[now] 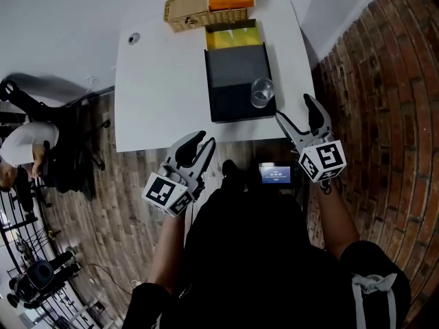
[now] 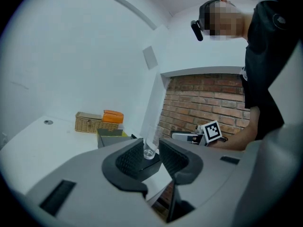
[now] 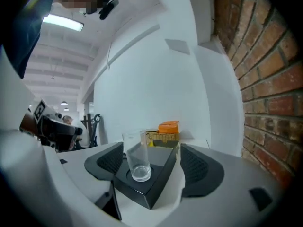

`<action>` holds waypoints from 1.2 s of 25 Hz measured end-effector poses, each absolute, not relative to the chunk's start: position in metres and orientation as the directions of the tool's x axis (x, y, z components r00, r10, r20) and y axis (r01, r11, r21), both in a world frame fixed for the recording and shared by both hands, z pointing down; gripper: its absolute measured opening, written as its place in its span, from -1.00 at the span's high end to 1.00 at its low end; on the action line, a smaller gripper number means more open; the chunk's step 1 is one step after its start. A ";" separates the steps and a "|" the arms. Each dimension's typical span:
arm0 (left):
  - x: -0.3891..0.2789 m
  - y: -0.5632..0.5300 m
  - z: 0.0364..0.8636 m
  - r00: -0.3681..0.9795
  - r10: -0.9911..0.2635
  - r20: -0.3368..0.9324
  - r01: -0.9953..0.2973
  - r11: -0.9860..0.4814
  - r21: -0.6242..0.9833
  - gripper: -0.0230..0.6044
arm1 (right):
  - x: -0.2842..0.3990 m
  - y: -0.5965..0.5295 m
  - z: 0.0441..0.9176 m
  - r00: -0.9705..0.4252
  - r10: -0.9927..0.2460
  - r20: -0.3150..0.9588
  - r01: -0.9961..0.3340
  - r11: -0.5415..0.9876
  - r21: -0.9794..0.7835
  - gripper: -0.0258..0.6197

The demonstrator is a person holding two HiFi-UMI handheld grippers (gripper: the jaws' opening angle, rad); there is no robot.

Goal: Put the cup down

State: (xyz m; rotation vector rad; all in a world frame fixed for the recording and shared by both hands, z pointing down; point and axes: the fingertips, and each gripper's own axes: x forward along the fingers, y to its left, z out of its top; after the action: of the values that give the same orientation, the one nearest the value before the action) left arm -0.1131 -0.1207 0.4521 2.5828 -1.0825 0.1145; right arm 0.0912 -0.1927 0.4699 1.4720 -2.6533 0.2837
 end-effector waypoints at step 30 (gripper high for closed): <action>-0.055 -0.142 0.389 0.838 -0.546 0.002 -0.531 -0.813 0.240 0.90 | 0.021 -0.165 0.381 -0.753 -0.649 0.108 -0.648 0.703 -0.295 0.87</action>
State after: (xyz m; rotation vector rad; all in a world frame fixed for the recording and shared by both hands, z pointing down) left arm -0.0552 -0.1419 0.3888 2.7863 -0.8284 -0.0981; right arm 0.0210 -0.1653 0.3814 1.1051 -2.9023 0.4998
